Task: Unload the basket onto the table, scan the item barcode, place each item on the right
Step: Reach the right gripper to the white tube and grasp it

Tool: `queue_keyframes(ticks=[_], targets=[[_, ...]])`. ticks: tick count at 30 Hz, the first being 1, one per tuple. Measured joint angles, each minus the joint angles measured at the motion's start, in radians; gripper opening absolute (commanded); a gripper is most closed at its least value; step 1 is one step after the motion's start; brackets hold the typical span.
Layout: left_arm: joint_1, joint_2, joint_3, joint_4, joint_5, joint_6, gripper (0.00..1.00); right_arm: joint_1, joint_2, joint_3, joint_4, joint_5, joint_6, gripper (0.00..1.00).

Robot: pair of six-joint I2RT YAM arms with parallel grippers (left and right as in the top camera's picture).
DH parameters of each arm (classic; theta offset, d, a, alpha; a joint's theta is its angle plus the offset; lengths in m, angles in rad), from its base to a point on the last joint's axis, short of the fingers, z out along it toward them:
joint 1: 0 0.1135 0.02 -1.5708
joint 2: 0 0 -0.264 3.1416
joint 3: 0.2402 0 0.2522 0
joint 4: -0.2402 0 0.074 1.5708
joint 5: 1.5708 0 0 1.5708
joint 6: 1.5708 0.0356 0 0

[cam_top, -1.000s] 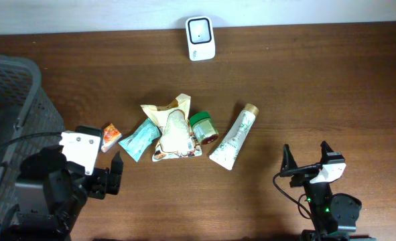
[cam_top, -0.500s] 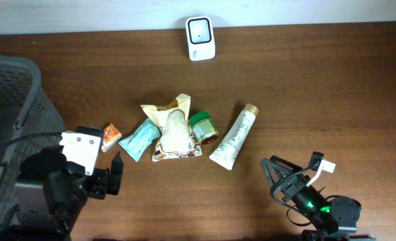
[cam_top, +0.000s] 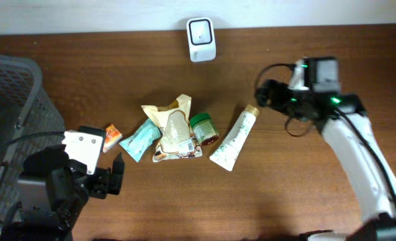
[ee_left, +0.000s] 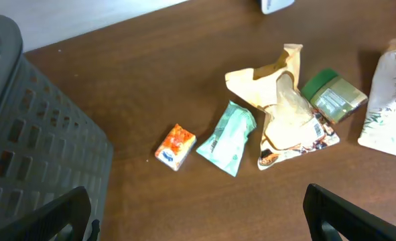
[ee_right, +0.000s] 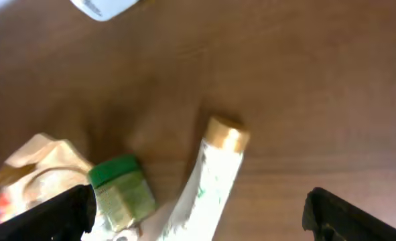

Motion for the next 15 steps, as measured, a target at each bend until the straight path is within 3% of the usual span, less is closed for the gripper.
queue_keyframes(ticks=[3, 5, 11, 15], targets=[[0.0, 0.0, 0.0, 0.0, 0.0, 0.0, 0.99, 0.137, 0.158, 0.019, 0.054, 0.102, -0.013, 0.98], [0.0, 0.0, 0.0, 0.0, 0.0, 0.0, 0.99, 0.145, 0.214, 0.019, 0.072, 0.12, -0.013, 0.98], [0.0, 0.0, 0.0, 0.0, 0.0, 0.0, 0.99, 0.145, 0.317, 0.019, 0.07, 0.282, 0.256, 0.98], [0.0, 0.0, 0.0, 0.0, 0.0, 0.0, 0.99, 0.145, 0.388, 0.019, 0.07, 0.29, 0.344, 0.98]])
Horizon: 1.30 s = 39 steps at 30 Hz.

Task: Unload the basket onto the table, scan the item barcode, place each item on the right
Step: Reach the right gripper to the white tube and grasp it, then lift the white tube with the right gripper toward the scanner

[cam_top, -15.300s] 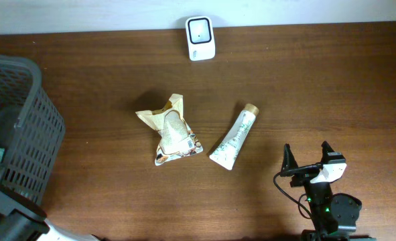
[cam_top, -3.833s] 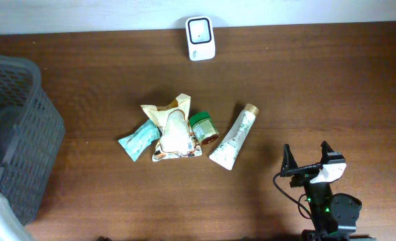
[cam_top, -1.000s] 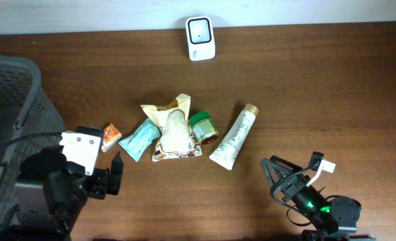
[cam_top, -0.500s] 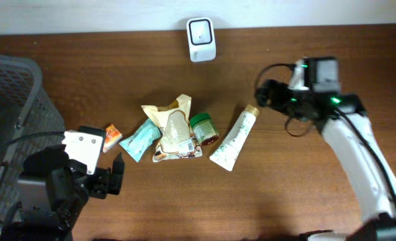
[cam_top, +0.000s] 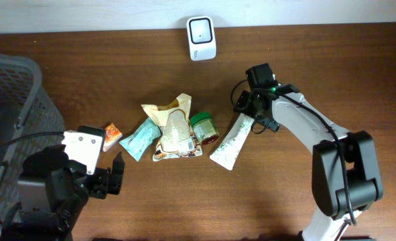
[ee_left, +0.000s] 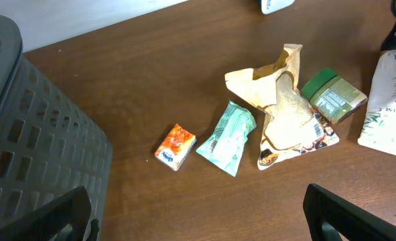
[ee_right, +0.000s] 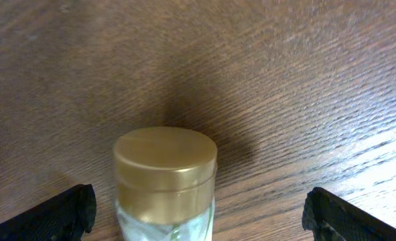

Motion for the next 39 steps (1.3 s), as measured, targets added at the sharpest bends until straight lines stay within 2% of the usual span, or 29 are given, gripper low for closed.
queue_keyframes(ticks=[5, 9, 12, 18, 22, 26, 27, 28, 29, 30, 34, 39], targets=[[0.0, 0.0, 0.0, 0.0, 0.0, 0.0, 0.99, 0.0, 0.042, 0.0, 0.002, -0.005, 0.029, 1.0], [0.0, 0.0, 0.0, 0.0, 0.0, 0.0, 0.99, 0.0, 0.066, 0.002, 0.003, -0.019, 0.028, 0.73], [0.0, 0.0, 0.0, 0.0, 0.0, 0.0, 0.99, 0.0, 0.066, 0.005, 0.002, -0.023, 0.03, 0.65], [0.0, 0.0, 0.0, 0.0, 0.0, 0.0, 0.99, -0.033, 0.066, 0.016, -0.073, -0.034, 0.033, 0.34], [0.0, 0.0, 0.0, 0.0, 0.0, 0.0, 0.99, -0.076, 0.077, 0.109, -0.182, -0.03, -0.034, 0.31], [0.0, 0.0, 0.0, -0.001, 0.0, 0.0, 0.99, -0.076, 0.09, 0.37, -0.357, -0.094, -0.158, 0.27], [0.0, 0.0, 0.0, 0.0, 0.0, 0.0, 0.99, -0.076, 0.09, 0.446, -0.379, -0.127, -0.186, 0.36], [0.0, 0.0, 0.0, -0.001, 0.0, 0.0, 0.99, -0.076, 0.089, 0.503, -0.398, -0.159, -0.21, 0.5], [0.0, 0.0, 0.0, 0.0, 0.0, 0.0, 0.99, -0.076, 0.088, 0.538, -0.418, -0.179, -0.234, 0.7], [0.0, 0.0, 0.0, 0.0, 0.0, 0.0, 0.99, -0.076, 0.088, 0.548, -0.439, -0.17, -0.256, 0.79], [0.0, 0.0, 0.0, 0.0, 0.0, 0.0, 0.99, -0.088, 0.096, 0.513, -0.441, -0.023, -0.273, 0.93], [0.0, 0.0, 0.0, 0.0, 0.0, 0.0, 0.99, -0.257, 0.308, 0.491, -0.381, -0.158, -0.281, 0.95]])
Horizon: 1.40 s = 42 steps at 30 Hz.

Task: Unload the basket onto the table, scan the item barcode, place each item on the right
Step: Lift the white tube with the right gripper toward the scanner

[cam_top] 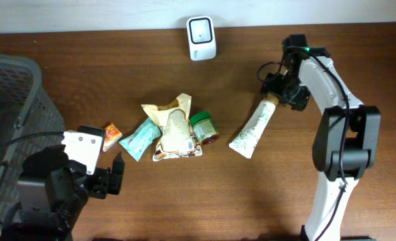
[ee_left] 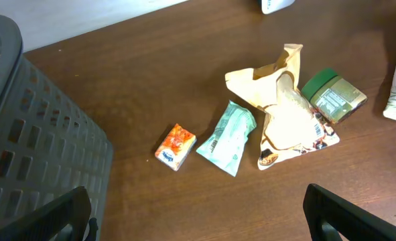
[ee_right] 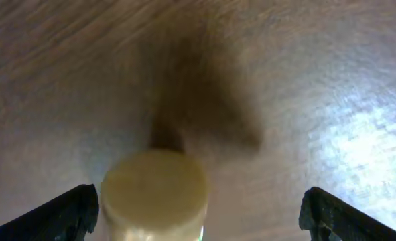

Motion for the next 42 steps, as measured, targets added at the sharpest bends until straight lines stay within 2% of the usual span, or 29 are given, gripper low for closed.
queue_keyframes(ticks=[4, 7, 11, 15, 20, 23, 27, 31, 34, 35, 37, 42], targets=[[0.0, 0.0, 0.0, 0.0, 0.0, 0.0, 0.99, 0.011, 0.049, 0.0, 0.037, -0.071, -0.014, 0.95], [0.0, 0.0, 0.0, 0.0, 0.0, 0.0, 0.99, 0.025, 0.056, 0.0, 0.043, -0.073, -0.02, 0.69], [0.0, 0.0, 0.0, 0.0, 0.0, 0.0, 0.99, 0.026, 0.061, 0.001, 0.041, -0.079, -0.027, 0.49], [0.0, 0.0, 0.0, 0.0, 0.0, 0.0, 0.99, 0.026, 0.061, 0.001, 0.042, -0.088, -0.025, 0.31], [0.0, 0.0, 0.0, 0.0, 0.0, 0.0, 0.99, 0.026, 0.061, 0.007, 0.01, -0.092, -0.028, 0.17], [0.0, 0.0, 0.0, 0.001, 0.0, 0.0, 0.99, 0.026, 0.093, 0.092, -0.104, -0.091, -0.042, 0.13], [0.0, 0.0, 0.0, 0.0, 0.0, 0.0, 0.99, 0.026, 0.109, 0.356, -0.267, -0.129, -0.092, 0.12], [0.0, 0.0, 0.0, 0.001, 0.0, 0.0, 0.99, 0.026, 0.108, 0.6, -0.383, -0.27, -0.165, 0.09], [0.0, 0.0, 0.0, 0.0, 0.0, 0.0, 0.99, 0.025, 0.108, 0.611, -0.412, -0.334, -0.198, 0.09], [0.0, 0.0, 0.0, 0.0, 0.0, 0.0, 0.99, 0.026, 0.108, 0.611, -0.412, -0.406, -0.223, 0.04], [0.0, 0.0, 0.0, 0.0, 0.0, 0.0, 0.99, 0.024, 0.108, 0.611, -0.412, -0.545, -0.283, 0.04], [0.0, 0.0, 0.0, 0.0, 0.0, 0.0, 0.99, -0.011, 0.108, 0.611, -0.426, -1.135, -0.595, 0.04]])
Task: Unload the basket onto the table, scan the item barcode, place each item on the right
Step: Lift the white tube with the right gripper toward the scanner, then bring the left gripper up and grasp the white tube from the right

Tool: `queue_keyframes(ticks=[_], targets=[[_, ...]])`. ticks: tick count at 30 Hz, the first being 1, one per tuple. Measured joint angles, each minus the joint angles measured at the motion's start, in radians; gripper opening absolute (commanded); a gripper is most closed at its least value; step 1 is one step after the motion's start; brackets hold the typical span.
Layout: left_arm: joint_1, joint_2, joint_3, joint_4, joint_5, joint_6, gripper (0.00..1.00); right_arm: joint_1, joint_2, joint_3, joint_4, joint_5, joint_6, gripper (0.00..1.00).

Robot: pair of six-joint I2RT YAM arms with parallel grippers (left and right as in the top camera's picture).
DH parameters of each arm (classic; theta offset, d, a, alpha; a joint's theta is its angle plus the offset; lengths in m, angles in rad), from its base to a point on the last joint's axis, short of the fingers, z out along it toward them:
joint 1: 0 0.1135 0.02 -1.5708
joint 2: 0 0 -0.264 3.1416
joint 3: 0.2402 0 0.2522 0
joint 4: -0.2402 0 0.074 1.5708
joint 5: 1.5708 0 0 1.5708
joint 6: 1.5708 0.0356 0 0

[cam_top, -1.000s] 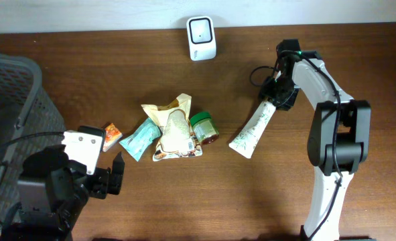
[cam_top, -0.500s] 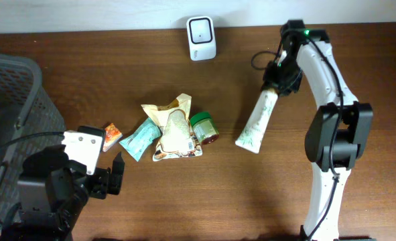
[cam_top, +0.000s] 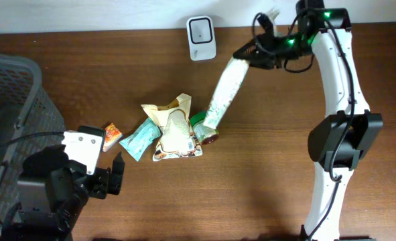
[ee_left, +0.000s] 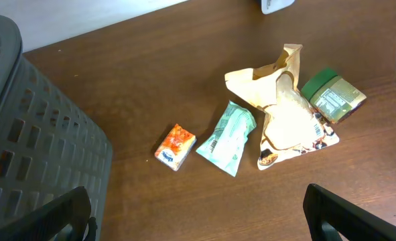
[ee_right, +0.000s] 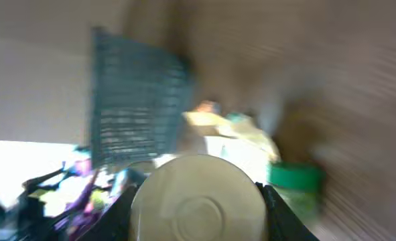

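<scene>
My right gripper (cam_top: 250, 53) is shut on the gold cap (ee_right: 196, 201) of a white tube (cam_top: 223, 90), which hangs tilted in the air. The cap end sits just right of the white barcode scanner (cam_top: 201, 30), and the tube's lower end hangs over the green jar (cam_top: 203, 127). The right wrist view is blurred, with the cap filling the space between the black fingers (ee_right: 120, 207). A sliver of the tube shows at the right edge of the left wrist view. At the front left my left gripper (cam_top: 115, 175) stands open and holds nothing.
A pile lies mid-table: an orange packet (ee_left: 175, 146), a teal pouch (ee_left: 228, 137), a beige bag (ee_left: 285, 110) and the green jar (ee_left: 333, 96). A grey mesh basket (cam_top: 10, 100) stands at the left edge.
The tube lay on the table right of the pile with my right gripper at its cap. Now it is lifted by the cap, up and to the left beside the scanner. The left arm is unchanged.
First my right gripper hovered open to the right of the tube's cap, the tube lying next to the green jar. Then it was down at the cap. Later the tube lay further right, away from the jar. Now it hangs from the gripper near the scanner.
</scene>
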Motion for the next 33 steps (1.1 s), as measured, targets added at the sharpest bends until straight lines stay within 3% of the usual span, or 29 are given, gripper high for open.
queue_keyframes(ticks=[4, 6, 7, 11, 13, 23, 26, 29, 33], targets=[[0.0, 0.0, 0.0, 0.0, 0.0, 0.0, 0.99, -0.008, 0.0, 0.0, -0.003, -0.235, -0.161, 0.04], [0.0, 0.0, 0.0, 0.0, 0.0, 0.0, 0.99, 0.016, 0.0, 0.002, -0.099, -0.255, -0.332, 0.04], [0.0, 0.0, 0.0, 0.001, 0.0, 0.0, 0.99, 0.04, 0.0, 0.006, -0.215, -0.261, -0.494, 0.04], [0.0, 0.0, 0.0, 0.0, 0.0, 0.0, 0.99, 0.188, -0.002, 0.006, -0.228, -0.267, -0.9, 0.04], [0.0, 0.0, 0.0, 0.001, 0.0, 0.0, 0.99, 0.259, -0.002, 0.006, -0.198, -0.269, -1.002, 0.04], [0.0, 0.0, 0.0, 0.0, 0.0, 0.0, 0.99, 0.315, -0.002, 0.118, -0.103, -0.27, -1.058, 0.04], [0.0, 0.0, 0.0, 0.0, 0.0, 0.0, 0.99, 0.243, -0.002, 0.118, -0.113, -0.249, -0.97, 0.04], [0.0, 0.0, 0.0, 0.0, 0.0, 0.0, 0.99, 0.037, -0.002, 0.12, -0.179, -0.153, -0.834, 0.04], [0.0, 0.0, 0.0, 0.0, 0.0, 0.0, 0.99, 0.003, -0.002, 0.122, -0.231, -0.142, -0.798, 0.04]])
